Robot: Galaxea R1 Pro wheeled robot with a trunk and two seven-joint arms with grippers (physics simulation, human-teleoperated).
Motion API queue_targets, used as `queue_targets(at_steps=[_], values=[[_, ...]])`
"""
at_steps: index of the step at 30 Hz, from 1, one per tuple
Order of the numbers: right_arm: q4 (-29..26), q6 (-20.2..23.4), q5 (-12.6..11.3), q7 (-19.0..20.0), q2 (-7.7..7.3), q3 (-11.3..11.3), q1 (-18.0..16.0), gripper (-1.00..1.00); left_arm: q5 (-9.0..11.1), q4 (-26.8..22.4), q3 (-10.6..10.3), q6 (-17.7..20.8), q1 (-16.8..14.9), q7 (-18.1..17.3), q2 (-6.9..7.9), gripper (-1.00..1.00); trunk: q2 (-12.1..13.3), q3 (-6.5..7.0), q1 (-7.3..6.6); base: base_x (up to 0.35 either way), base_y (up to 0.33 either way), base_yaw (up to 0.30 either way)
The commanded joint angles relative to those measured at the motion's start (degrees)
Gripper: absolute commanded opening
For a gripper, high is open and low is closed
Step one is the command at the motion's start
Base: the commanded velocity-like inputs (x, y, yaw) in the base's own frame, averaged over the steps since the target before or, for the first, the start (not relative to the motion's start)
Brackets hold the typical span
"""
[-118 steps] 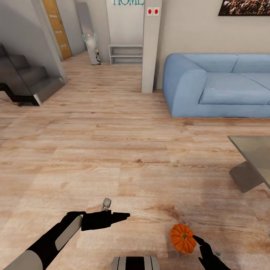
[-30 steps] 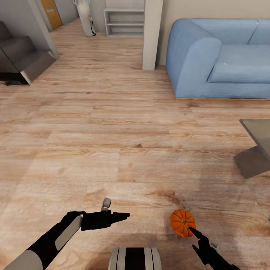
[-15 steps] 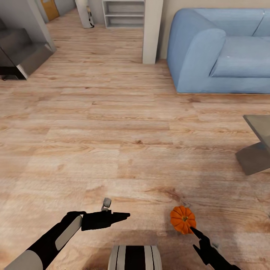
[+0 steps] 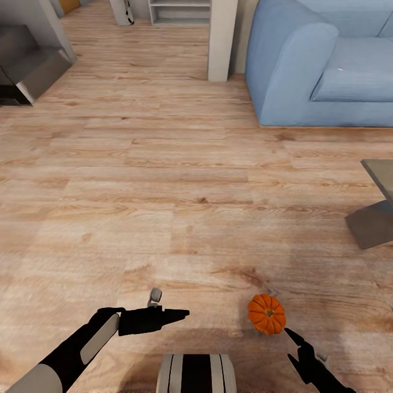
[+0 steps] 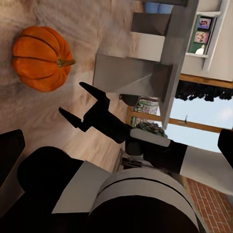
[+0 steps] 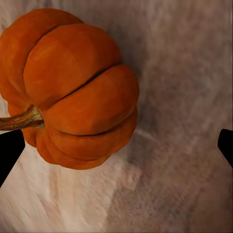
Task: Place each of the two pumpkins and all three candles from the living room inside a cabinet in the living room (use any cabinet), then make sure every cabinet is closed, and position the cauldron so it is next to a table in the living room.
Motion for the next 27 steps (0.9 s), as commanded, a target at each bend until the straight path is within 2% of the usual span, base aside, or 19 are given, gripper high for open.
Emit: queue_targets(at_steps=[1, 8, 18, 27], values=[[0.0, 0.5, -0.4, 0.1, 0.02, -0.1, 0.0, 1.00, 0.5, 0.0, -0.2, 0.4, 0.0, 0.1, 0.05, 1.00, 0.0, -0.26, 0.01, 0.000, 0.000, 0.000], [0.0, 0.4, -0.3, -0.1, 0.05, -0.4, 0.0, 1.00, 0.5, 0.0, -0.2, 0.4, 0.0, 0.1, 0.05, 1.00, -0.1, -1.81, 0.19, 0.000, 0.000, 0.000], [0.0, 0.4, -0.2, -0.1, 0.06, -0.4, 0.0, 1.00, 0.5, 0.0, -0.2, 0.4, 0.0, 0.0, 0.14, 1.00, -0.1, -1.81, 0.19, 0.001, 0.000, 0.000], [0.0, 0.4, -0.2, -0.2, 0.06, -0.4, 0.0, 1.00, 0.5, 0.0, -0.2, 0.4, 0.0, 0.0, 0.16, 1.00, -0.1, -1.81, 0.19, 0.125, 0.000, 0.000]])
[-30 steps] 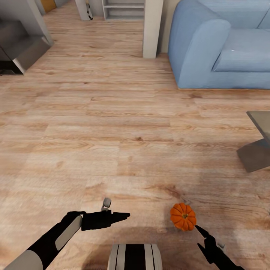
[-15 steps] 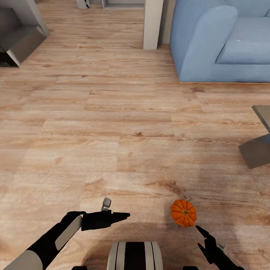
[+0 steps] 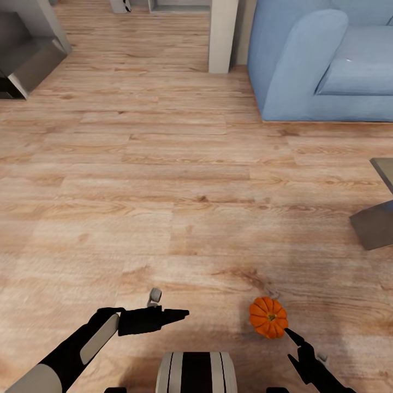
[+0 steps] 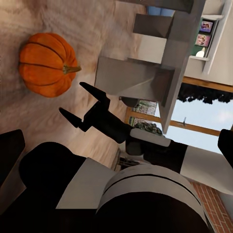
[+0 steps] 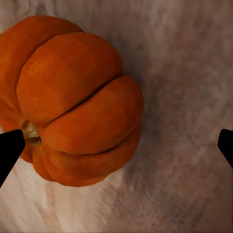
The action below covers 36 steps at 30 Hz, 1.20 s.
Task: Place each of the two pumpkins and all three candles from the living room inside a cabinet in the living room (use any cabinet), then make sure every cabinet is closed, and position the cauldron so it is next to a table in the living room.
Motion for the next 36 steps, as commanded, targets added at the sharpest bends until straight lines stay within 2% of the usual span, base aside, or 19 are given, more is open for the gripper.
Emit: queue_targets(at_steps=[1, 29, 36], values=[[0.0, 0.5, -0.4, 0.1, -0.01, -0.1, 0.0, 1.00, 0.5, 0.0, -0.2, 0.4, 0.0, 0.1, 0.07, 1.00, 0.0, -0.03, 0.00, 0.040, 0.000, 0.000], [0.3, 0.6, 0.3, -1.0, 0.02, 0.1, -0.1, 1.00, 0.5, 0.0, -0.2, 0.4, 0.0, 0.1, 0.04, 1.00, 0.0, -0.03, 0.00, 0.017, 0.001, 0.000], [0.4, 0.6, 0.3, -3.3, -0.01, 0.1, -0.1, 1.00, 0.5, 0.0, -0.2, 0.4, 0.0, 0.1, 0.04, 1.00, 0.0, -0.03, 0.00, 0.023, 0.031, 0.000]])
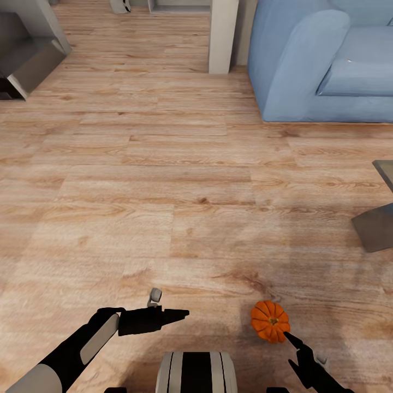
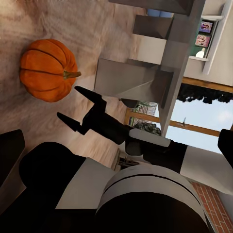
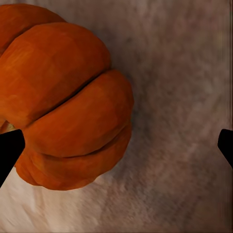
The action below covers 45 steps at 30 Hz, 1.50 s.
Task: Place each of the two pumpkins and all three candles from the living room inside a cabinet in the living room (use any cabinet), then make sure every cabinet is closed, and position the cauldron so it is next to a table in the living room.
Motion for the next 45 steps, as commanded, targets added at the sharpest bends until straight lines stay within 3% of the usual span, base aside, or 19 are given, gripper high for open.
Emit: queue_targets(at_steps=[1, 36, 45], values=[[0.0, 0.5, -0.4, -0.1, -0.01, -0.1, 0.0, 1.00, 0.5, 0.0, -0.2, 0.4, 0.0, 0.1, 0.05, 1.00, 0.0, -0.03, -0.01, 0.007, 0.009, 0.000], [-0.1, 0.5, -0.3, -0.3, 0.08, 0.0, 0.0, 1.00, 0.5, 0.0, -0.2, 0.3, 0.0, 0.1, 0.03, 1.00, 0.0, -0.03, -0.01, 0.015, 0.017, 0.000], [-0.3, 0.5, -0.4, -0.1, 0.12, 0.1, 0.0, 1.00, 0.5, 0.0, -0.2, 0.3, 0.0, 0.1, -0.02, 1.00, -0.1, -2.02, 0.22, 0.000, 0.000, 0.000]])
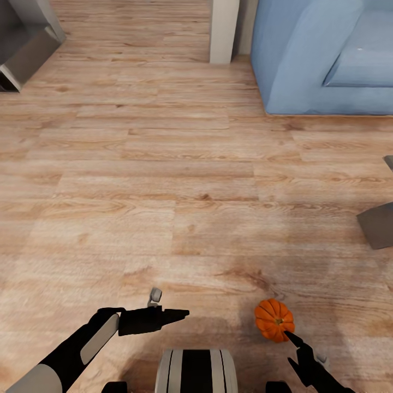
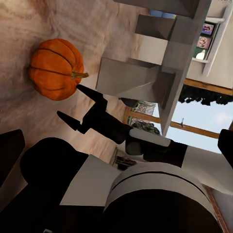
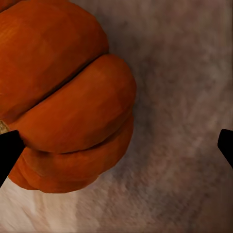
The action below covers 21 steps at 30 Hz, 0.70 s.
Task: Place each of the two pumpkins and all three candles from the living room inside a cabinet in the living room (use any cabinet), then make sure every cabinet is closed, and position the cauldron so it is next to a table in the living room.
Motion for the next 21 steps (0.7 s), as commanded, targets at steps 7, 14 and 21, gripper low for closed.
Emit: queue_targets(at_steps=[7, 14, 21], values=[[0.0, -0.2, 0.8, 0.2, 0.05, 0.2, -0.1, 1.00, 0.5, 0.0, -0.2, 0.4, -0.1, 0.0, 0.04, 1.00, -0.1, -0.70, 0.08, 0.000, 0.000, 0.000], [-0.1, -0.6, 0.9, 9.0, -0.16, 0.3, 0.1, 1.00, 0.5, 0.0, -0.2, 0.4, -0.1, 0.0, 0.02, 1.00, -0.1, -0.70, 0.08, 0.000, 0.000, 0.000], [-0.1, -0.7, 1.0, 10.3, -0.27, 0.3, 0.1, 1.00, 0.5, 0.0, -0.2, 0.4, -0.1, 0.0, 0.02, 1.00, -0.1, -1.59, 0.18, 0.000, 0.000, 0.000]])
